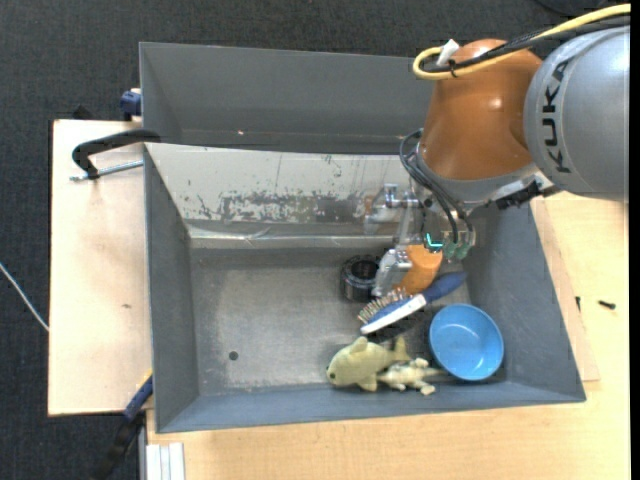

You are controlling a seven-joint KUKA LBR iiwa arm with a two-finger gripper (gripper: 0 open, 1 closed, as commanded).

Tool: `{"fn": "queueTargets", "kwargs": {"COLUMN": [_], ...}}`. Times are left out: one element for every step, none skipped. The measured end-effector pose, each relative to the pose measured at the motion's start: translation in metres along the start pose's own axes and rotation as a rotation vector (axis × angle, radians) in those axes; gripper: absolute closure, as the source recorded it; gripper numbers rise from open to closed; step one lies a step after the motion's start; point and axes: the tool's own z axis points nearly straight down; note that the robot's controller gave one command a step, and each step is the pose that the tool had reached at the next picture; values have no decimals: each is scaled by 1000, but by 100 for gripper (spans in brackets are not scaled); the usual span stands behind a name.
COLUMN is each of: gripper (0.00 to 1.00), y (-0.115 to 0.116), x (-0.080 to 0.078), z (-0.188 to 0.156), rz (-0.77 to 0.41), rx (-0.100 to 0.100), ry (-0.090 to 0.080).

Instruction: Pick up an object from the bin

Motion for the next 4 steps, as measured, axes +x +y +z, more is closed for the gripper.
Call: {"fn": "queueTargets", "kwargs": {"gripper": [0, 0, 0, 0], "y": [-95, -121, -159, -169], "x": [22, 43, 72, 73], "z": [78, 79, 68, 114], "rz": [-75, -302, -425, -565], "rx": [-7, -8, 4, -2], "ry": [-30, -50, -15, -18]}}
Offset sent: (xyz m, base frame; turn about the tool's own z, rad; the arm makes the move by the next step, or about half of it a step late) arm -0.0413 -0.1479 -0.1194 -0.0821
